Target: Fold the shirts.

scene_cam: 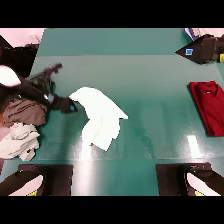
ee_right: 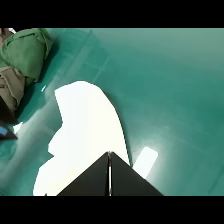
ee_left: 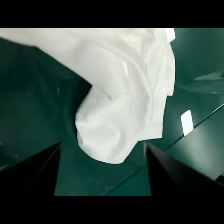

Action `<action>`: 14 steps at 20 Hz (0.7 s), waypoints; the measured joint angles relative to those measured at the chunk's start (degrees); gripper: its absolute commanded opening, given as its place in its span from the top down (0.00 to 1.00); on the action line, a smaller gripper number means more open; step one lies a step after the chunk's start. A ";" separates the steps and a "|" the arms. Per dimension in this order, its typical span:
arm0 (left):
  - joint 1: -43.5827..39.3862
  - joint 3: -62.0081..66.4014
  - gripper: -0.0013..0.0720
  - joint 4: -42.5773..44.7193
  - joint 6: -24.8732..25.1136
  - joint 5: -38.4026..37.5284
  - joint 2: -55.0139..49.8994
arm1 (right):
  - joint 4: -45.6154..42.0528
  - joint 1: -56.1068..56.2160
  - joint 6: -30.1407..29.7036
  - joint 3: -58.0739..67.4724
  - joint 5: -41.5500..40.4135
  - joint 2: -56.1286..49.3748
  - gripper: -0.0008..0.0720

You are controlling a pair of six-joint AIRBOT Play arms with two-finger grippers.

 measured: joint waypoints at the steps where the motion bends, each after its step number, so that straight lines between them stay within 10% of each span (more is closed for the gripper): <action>1: -1.03 -4.15 0.16 -1.68 0.02 1.42 0.76 | -0.02 0.00 0.00 0.00 0.02 -0.11 0.96; 9: -16.39 -22.03 0.14 -8.81 0.39 20.85 2.47 | 0.09 0.00 0.00 -2.23 0.59 -1.11 0.96; 10: -18.01 -22.58 0.22 -7.80 -1.14 23.45 2.51 | 0.13 0.00 0.00 -3.17 0.68 -1.16 0.96; 12: -19.89 -23.21 0.94 -5.51 -4.22 27.26 2.56 | 0.15 0.00 0.00 -5.16 0.83 -1.18 0.96; 14: -20.96 -23.37 0.95 -3.89 -6.32 29.27 2.60 | 0.20 0.09 0.00 -7.50 0.87 -1.18 0.96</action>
